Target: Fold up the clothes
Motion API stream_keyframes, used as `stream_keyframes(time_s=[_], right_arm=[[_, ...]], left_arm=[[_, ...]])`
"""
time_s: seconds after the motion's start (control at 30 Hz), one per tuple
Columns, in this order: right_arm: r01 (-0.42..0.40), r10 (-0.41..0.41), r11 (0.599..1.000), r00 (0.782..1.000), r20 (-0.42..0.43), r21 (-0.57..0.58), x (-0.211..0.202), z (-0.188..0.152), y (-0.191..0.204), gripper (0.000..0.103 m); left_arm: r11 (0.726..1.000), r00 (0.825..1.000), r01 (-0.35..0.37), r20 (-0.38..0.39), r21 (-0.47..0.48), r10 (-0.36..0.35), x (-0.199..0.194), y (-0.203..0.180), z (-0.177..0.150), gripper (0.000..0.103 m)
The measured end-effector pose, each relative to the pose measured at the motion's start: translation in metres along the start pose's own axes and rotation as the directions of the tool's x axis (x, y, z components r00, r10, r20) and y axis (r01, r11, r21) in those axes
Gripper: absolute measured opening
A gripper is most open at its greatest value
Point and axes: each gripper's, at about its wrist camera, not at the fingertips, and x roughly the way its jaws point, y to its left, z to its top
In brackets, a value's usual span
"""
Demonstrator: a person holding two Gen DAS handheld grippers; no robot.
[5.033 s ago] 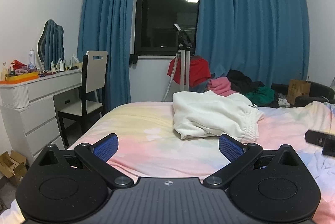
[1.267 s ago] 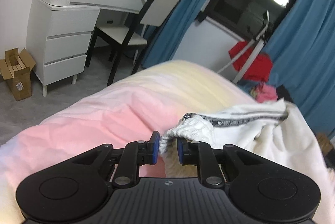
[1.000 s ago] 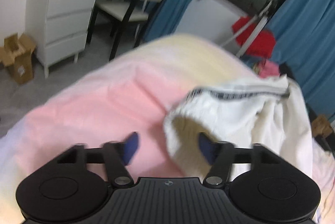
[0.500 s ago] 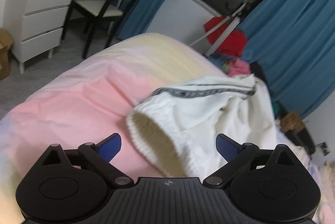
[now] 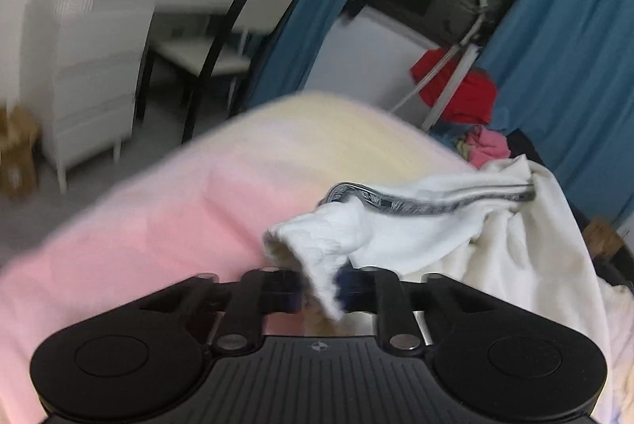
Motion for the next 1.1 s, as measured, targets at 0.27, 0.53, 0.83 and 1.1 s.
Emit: stream_keyframes(time_s=[0.27,0.53,0.83,1.1], right_arm=[[-0.163,0.165,0.985,0.985,-0.040,0.056,0.030,-0.012,0.039,0.010],[-0.321,0.335,0.938,0.935,-0.112,0.131,0.168,-0.019,0.107,0.010],[-0.225,0.218,0.974,0.954,-0.207,-0.008,0.228,-0.015,0.126,0.016],[-0.165,0.133,0.957,0.981,-0.144,-0.239,0.180,0.010,0.150,0.089]], left_arm=[[1.000,0.987,-0.023,0.162,0.016,0.021,0.002,-0.016,0.094,0.013],[0.958,0.962,-0.261,0.120,0.119,0.247,0.114,-0.003,0.191,0.014],[0.944,0.953,-0.295,-0.023,0.147,0.302,0.196,0.029,0.177,0.037],[0.950,0.973,-0.232,0.043,0.210,0.228,0.113,0.003,0.157,0.090]])
